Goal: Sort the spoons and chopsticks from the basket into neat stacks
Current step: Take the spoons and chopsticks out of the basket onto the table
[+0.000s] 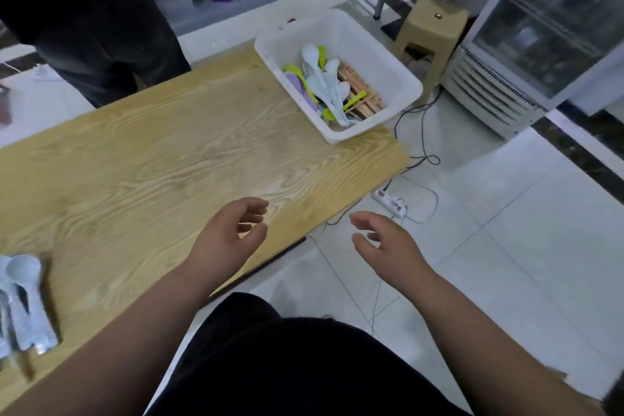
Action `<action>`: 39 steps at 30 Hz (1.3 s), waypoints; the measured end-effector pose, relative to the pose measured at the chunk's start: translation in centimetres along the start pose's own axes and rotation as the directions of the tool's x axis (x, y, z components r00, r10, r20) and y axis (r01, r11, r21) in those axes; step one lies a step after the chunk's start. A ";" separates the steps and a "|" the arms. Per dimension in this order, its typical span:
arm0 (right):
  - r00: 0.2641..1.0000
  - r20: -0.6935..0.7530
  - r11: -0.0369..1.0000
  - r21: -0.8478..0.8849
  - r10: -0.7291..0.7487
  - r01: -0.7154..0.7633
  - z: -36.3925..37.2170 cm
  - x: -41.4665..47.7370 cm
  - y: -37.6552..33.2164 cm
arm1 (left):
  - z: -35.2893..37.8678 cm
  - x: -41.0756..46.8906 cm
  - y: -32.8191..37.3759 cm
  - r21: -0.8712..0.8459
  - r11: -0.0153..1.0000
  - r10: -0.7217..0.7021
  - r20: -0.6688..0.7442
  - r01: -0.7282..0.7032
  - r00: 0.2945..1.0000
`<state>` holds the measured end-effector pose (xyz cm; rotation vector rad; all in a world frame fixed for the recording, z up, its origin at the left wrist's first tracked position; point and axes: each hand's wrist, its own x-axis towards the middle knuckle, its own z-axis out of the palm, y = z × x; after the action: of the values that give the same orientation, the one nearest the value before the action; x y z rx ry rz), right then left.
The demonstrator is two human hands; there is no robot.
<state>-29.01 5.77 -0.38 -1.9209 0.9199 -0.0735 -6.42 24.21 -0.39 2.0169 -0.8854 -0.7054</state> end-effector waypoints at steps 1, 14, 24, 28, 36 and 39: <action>1.000 -0.017 1.000 0.018 -0.002 0.002 -1.1 0.8 -0.1 | 0.6 0.3 0.4 -0.005 1.000 -0.005 0.007 0.005 1.000; 0.993 -0.118 1.000 -0.007 0.008 -0.009 -9.2 12.3 -1.6 | 3.9 13.8 4.5 -0.097 0.995 0.043 0.097 -0.033 0.994; 0.994 0.093 0.998 -0.033 -0.058 0.061 -13.5 22.4 0.4 | 5.3 26.0 8.9 -0.117 0.993 -0.048 -0.123 0.034 0.991; 0.967 0.212 0.988 -0.033 -0.141 0.152 -17.5 29.8 -1.1 | 7.5 28.0 10.6 -0.105 0.984 -0.162 -0.225 0.141 0.961; 0.899 0.410 0.962 -0.146 -0.153 0.230 -18.1 42.6 -1.8 | 12.8 30.6 11.9 -0.006 0.940 -0.332 -0.262 0.342 0.906; 0.896 0.433 0.955 -0.209 -0.101 0.209 -16.8 45.3 -2.1 | 13.3 32.7 12.2 0.078 0.910 -0.380 -0.237 0.407 0.894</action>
<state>-2.46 -34.47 -4.19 -2.1280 0.4993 0.3669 -0.66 -12.59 -2.46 2.3677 -0.3997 -0.6400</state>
